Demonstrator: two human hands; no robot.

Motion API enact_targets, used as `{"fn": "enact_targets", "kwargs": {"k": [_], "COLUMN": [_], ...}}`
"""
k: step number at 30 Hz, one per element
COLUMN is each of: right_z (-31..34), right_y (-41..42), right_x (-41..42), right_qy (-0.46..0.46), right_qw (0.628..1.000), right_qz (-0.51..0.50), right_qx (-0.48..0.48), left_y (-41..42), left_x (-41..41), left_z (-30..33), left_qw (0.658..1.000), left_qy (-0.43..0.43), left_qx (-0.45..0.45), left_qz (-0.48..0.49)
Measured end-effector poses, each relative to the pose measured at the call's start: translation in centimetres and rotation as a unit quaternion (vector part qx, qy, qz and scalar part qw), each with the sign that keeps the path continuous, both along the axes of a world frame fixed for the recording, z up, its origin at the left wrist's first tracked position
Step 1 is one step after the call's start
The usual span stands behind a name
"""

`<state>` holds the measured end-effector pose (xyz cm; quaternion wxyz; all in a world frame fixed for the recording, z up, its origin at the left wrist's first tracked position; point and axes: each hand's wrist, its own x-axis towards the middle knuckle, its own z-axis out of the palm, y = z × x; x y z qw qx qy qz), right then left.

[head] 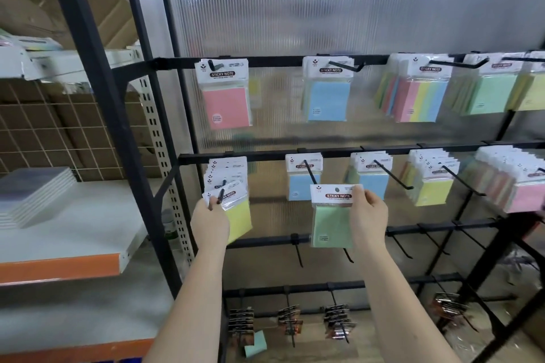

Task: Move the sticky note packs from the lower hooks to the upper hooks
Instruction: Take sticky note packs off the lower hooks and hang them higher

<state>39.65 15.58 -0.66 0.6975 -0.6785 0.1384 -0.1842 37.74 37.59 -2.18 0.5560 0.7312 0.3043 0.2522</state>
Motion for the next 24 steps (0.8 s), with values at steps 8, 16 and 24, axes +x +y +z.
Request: {"fn": "enact_targets", "kwargs": {"k": [8,16,24], "right_z": [2.3,3.4,3.7], "right_y": [-3.2,-9.7,-18.7], "right_x": [-1.7,-4.5,-9.3], "right_qy": [-0.033,-0.071,-0.101], "right_qw": [0.999,0.997,0.995], "right_qz": [0.013,0.018,-0.022], "right_qx": [0.016,0.012,-0.016], "left_y": [-2.7,-8.6,-17.6], "left_x": [-3.4,-5.8,-7.9], "left_z": [1.5,3.4,4.5], "left_qw": [0.997,0.996,0.993], "left_qy": [-0.017,-0.05,-0.025], "left_qx": [-0.002,0.062,0.103], "left_qz": [0.076,0.05,-0.042]}}
